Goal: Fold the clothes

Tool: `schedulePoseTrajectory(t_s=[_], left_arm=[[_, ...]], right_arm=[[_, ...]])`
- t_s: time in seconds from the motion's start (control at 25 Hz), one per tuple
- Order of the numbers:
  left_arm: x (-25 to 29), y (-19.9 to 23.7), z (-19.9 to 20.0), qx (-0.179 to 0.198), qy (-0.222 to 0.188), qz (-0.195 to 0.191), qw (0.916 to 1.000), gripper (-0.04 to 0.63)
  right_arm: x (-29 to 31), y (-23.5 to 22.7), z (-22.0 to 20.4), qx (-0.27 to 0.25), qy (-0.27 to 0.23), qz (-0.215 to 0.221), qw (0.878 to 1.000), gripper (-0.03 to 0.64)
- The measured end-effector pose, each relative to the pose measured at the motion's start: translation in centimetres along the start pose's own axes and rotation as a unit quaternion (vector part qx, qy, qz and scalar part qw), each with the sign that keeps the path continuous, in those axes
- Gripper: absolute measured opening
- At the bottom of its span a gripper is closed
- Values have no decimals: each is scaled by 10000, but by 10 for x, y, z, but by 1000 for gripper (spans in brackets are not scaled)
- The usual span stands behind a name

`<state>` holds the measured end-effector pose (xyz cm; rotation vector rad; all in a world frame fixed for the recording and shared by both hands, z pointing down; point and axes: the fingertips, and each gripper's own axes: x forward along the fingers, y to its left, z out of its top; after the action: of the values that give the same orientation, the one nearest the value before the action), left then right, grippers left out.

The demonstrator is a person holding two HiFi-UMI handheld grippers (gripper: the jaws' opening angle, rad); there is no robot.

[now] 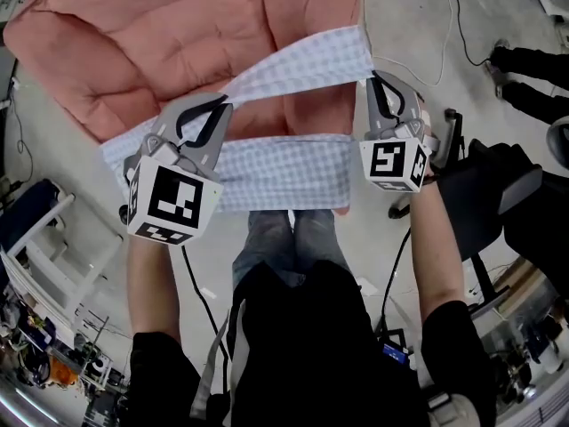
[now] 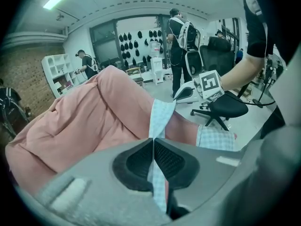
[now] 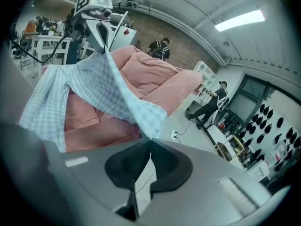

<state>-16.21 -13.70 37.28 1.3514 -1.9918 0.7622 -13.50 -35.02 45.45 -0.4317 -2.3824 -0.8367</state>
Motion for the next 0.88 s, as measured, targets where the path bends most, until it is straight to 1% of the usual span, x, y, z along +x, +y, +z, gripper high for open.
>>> schedulePoseTrajectory(t_s=[0.2,0.32,0.4,0.52,0.6,0.68,0.8,0.88], left_arm=[[3,-17,-1,-66,74,33,9999,14],[-1,-24,-4,-155,131,50,9998,12],[-8,-30,-4,-189,169,93,9996,14],[-20,-47,-5,-176,110,95,9997,14],[-23,-64,-12,-186,45,18,9998,14],[-18,-85,-27,-280,16,-106,9996,14],[-3,-119,-53,-386,68,-276,9988,14],[-2,-134,-63,-299,52,-294,9991,14]], right_arm=[[-11,-27,4,-323,-66,-309,9990,8],[-24,-36,10,-458,-113,-314,9984,8],[-36,-37,13,-651,-149,-277,9974,8],[-56,-36,12,-857,-198,-270,9958,8],[-71,-29,9,-770,-115,-290,9965,8],[-84,-15,-6,-692,50,-250,9973,8],[-94,16,-43,-826,336,-64,9960,8],[-103,35,-63,-940,431,14,9946,8]])
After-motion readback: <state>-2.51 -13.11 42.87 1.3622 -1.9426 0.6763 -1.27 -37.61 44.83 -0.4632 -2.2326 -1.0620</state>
